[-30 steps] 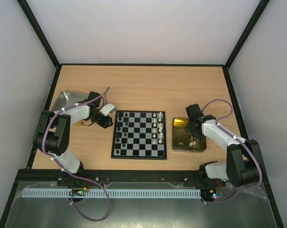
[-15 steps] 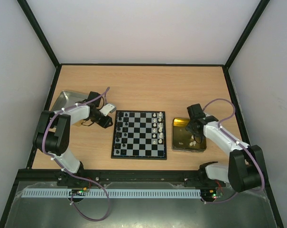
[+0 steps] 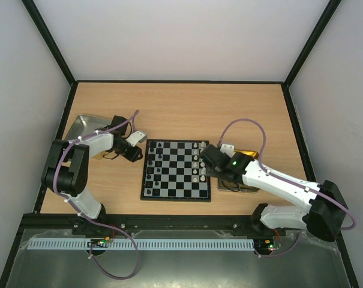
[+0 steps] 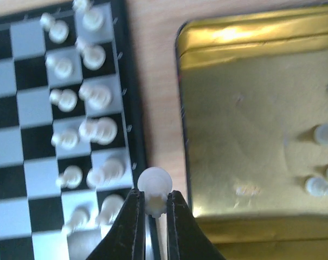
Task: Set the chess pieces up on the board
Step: Place the chess piece on the chessboard.
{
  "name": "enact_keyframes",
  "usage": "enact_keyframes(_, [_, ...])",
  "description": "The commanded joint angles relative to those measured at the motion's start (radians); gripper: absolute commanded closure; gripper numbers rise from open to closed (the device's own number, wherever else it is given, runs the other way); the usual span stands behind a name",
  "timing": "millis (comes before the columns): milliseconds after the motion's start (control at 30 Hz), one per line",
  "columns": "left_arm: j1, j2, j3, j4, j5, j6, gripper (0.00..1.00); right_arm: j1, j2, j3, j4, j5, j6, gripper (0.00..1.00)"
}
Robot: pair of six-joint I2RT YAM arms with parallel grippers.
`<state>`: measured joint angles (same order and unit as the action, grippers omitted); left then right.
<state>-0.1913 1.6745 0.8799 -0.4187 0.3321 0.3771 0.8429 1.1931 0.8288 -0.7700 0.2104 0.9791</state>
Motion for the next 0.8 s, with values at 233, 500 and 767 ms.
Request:
enact_keyframes(233, [0.003, 0.023, -0.027, -0.056, -0.053, -0.006, 0.62, 0.357, 0.099, -0.027, -0.071, 0.063, 0.261, 0.98])
enact_keyframes(500, [0.0, 0.028, -0.024, -0.054, -0.05, -0.005, 0.62, 0.43, 0.126, -0.092, 0.01, 0.008, 0.337, 0.98])
enact_keyframes(767, [0.0, 0.023, -0.023, -0.054, -0.05, -0.006, 0.62, 0.43, 0.159, -0.079, 0.025, 0.0, 0.312, 0.98])
